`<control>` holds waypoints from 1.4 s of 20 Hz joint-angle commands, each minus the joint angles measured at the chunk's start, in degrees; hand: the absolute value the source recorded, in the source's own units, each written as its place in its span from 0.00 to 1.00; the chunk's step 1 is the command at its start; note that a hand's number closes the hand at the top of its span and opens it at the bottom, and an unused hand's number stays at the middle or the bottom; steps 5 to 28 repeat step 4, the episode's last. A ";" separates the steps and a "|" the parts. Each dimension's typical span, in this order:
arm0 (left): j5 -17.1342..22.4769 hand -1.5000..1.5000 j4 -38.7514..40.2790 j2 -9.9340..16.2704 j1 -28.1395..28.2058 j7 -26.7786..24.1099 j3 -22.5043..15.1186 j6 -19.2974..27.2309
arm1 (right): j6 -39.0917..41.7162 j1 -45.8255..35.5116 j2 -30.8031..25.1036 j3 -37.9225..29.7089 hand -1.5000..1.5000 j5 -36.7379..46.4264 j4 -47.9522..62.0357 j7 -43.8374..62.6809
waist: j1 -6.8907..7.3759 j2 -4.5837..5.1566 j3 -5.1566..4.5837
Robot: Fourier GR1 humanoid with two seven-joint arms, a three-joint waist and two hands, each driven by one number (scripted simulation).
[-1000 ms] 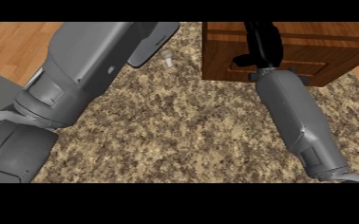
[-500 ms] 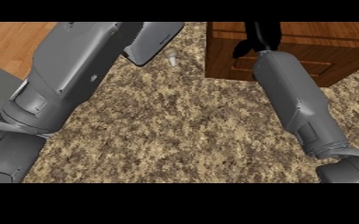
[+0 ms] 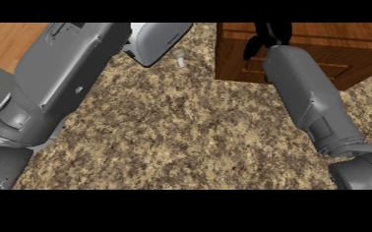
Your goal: Pick up the can, place it into the drawer and close the drawer
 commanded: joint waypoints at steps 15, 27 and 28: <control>-0.08 0.00 -6.73 1.93 3.29 2.13 -0.24 0.49 | -2.09 -4.53 0.83 -5.80 0.00 -5.98 -0.57 -4.69 | 0.91 -0.75 -0.41; -0.08 0.00 -6.73 1.93 3.29 2.13 -0.24 0.49 | -2.09 -4.53 0.83 -5.80 0.00 -5.98 -0.57 -4.69 | 0.91 -0.75 -0.41; -0.08 0.00 -6.73 1.93 3.29 2.13 -0.24 0.49 | -2.09 -4.53 0.83 -5.80 0.00 -5.98 -0.57 -4.69 | 0.91 -0.75 -0.41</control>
